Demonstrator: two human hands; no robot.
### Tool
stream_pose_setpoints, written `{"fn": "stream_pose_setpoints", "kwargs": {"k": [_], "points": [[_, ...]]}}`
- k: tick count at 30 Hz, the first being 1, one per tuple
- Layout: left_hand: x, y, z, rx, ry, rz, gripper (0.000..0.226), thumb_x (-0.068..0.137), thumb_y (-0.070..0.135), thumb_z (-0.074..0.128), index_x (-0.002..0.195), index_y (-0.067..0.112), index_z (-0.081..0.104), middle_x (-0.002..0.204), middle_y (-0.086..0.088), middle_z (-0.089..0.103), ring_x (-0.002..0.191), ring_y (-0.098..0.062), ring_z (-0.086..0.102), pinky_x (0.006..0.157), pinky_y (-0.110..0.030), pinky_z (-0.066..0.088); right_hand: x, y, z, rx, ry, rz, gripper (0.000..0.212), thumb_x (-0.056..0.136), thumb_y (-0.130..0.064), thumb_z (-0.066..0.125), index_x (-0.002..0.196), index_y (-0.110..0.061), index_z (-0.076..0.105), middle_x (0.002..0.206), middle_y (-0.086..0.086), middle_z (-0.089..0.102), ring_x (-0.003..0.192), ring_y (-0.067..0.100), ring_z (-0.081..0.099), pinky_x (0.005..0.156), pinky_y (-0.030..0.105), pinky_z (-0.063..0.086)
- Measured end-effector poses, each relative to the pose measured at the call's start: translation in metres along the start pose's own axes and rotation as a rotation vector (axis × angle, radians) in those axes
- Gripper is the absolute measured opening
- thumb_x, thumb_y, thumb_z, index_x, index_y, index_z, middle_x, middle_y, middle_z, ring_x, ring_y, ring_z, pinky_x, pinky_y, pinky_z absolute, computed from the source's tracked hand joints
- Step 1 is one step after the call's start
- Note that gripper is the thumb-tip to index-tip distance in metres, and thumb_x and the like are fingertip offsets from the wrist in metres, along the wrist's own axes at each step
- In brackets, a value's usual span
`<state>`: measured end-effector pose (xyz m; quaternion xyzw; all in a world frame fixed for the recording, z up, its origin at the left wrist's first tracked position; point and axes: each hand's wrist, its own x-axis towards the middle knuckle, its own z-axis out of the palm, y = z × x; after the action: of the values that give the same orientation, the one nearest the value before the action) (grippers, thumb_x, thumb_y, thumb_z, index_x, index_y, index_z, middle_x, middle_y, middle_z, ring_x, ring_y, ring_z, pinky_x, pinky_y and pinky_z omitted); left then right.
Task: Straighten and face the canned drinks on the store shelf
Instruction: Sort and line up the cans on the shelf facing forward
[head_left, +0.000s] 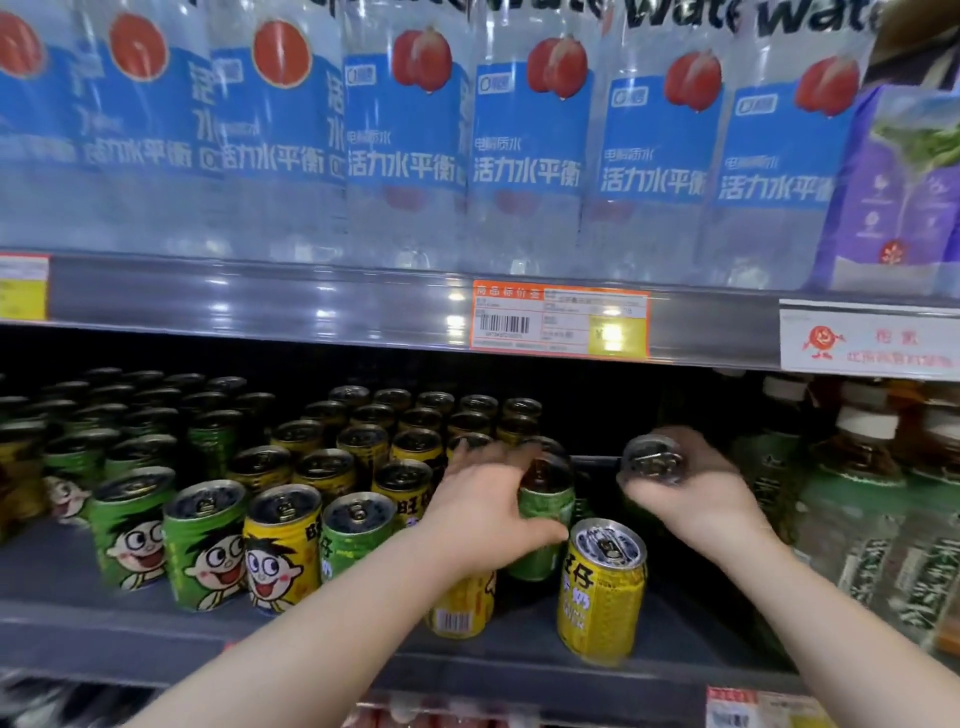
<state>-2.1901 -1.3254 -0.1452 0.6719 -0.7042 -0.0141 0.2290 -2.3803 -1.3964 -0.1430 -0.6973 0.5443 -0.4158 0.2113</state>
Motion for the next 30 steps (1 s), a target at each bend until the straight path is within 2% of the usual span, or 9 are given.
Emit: {"fn": "stream_pose_setpoints", "kwargs": {"k": [2,6,9,16,18,21,25,27,30], "points": [[-0.002,0.001,-0.004,-0.224,0.164,0.0,0.084,0.074,0.048,0.068,0.144,0.03,0.025,0.148,-0.002,0.031,0.134,-0.021,0.034,0.112,-0.03,0.027,-0.004,-0.02,-0.007,0.02,0.056,-0.112,0.048,0.066,-0.023,0.079,0.11,-0.024,0.06,0.094,0.001,0.063,0.094,0.023,0.063,0.08,0.026,0.044],[-0.02,-0.003,-0.018,-0.413,0.429,-0.014,0.079,0.073,0.034,0.074,0.141,0.025,0.034,0.131,0.005,0.037,0.122,-0.006,0.037,0.097,-0.01,0.024,-0.011,-0.05,0.003,0.133,0.036,-0.258,0.056,0.059,-0.033,0.078,0.111,-0.026,0.061,0.097,0.0,0.065,0.097,0.021,0.062,0.086,0.026,0.044],[-0.047,-0.022,-0.032,-0.475,0.588,-0.042,0.083,0.067,0.041,0.072,0.14,0.022,0.036,0.127,0.007,0.039,0.116,-0.001,0.038,0.093,-0.001,0.026,-0.02,-0.077,0.024,0.176,-0.042,-0.371,0.046,0.068,-0.019,0.079,0.11,-0.022,0.061,0.091,-0.003,0.059,0.09,0.014,0.057,0.079,0.018,0.036],[-0.11,-0.113,-0.088,-0.468,0.839,-0.182,0.08,0.067,0.034,0.071,0.139,0.025,0.036,0.113,0.025,0.041,0.112,0.002,0.045,0.092,0.002,0.03,-0.039,-0.159,0.09,0.246,-0.252,-0.521,0.033,0.069,-0.032,0.078,0.091,-0.03,0.055,0.081,-0.015,0.058,0.089,0.013,0.056,0.071,0.017,0.036],[-0.129,-0.151,-0.103,-0.429,0.874,-0.233,0.079,0.069,0.03,0.074,0.139,0.021,0.038,0.113,0.023,0.042,0.112,0.001,0.043,0.088,0.005,0.029,-0.052,-0.187,0.117,0.271,-0.312,-0.543,0.033,0.069,-0.033,0.077,0.091,-0.032,0.053,0.082,-0.025,0.052,0.083,0.007,0.052,0.06,0.01,0.036],[-0.163,-0.21,-0.126,-0.373,0.87,-0.301,0.089,0.059,0.045,0.07,0.138,0.019,0.04,0.119,0.013,0.045,0.112,0.001,0.041,0.087,0.002,0.027,-0.073,-0.227,0.166,0.345,-0.392,-0.61,0.044,0.05,-0.053,0.069,0.089,-0.04,0.052,0.089,-0.025,0.057,0.083,-0.004,0.057,0.065,0.001,0.038],[-0.205,-0.283,-0.149,-0.258,0.817,-0.366,0.097,0.051,0.061,0.056,0.137,0.016,0.043,0.108,0.019,0.046,0.101,0.002,0.042,0.083,0.003,0.027,-0.093,-0.281,0.236,0.346,-0.465,-0.661,0.042,0.063,-0.036,0.079,0.092,-0.038,0.049,0.087,-0.026,0.053,0.079,-0.01,0.053,0.064,-0.003,0.036],[-0.218,-0.314,-0.156,-0.243,0.771,-0.379,0.099,0.05,0.061,0.057,0.137,0.018,0.043,0.109,0.011,0.048,0.101,-0.001,0.043,0.088,-0.008,0.03,-0.099,-0.304,0.268,0.281,-0.479,-0.685,0.04,0.069,-0.032,0.077,0.098,-0.033,0.05,0.086,-0.023,0.053,0.079,-0.002,0.053,0.064,-0.001,0.035],[-0.227,-0.348,-0.162,-0.263,0.686,-0.405,0.089,0.061,0.045,0.076,0.139,0.023,0.041,0.116,0.008,0.045,0.106,-0.003,0.042,0.092,-0.021,0.033,-0.101,-0.323,0.309,0.161,-0.531,-0.622,0.048,0.069,-0.038,0.076,0.11,-0.029,0.053,0.096,-0.011,0.058,0.09,0.009,0.056,0.077,0.018,0.043]]}}
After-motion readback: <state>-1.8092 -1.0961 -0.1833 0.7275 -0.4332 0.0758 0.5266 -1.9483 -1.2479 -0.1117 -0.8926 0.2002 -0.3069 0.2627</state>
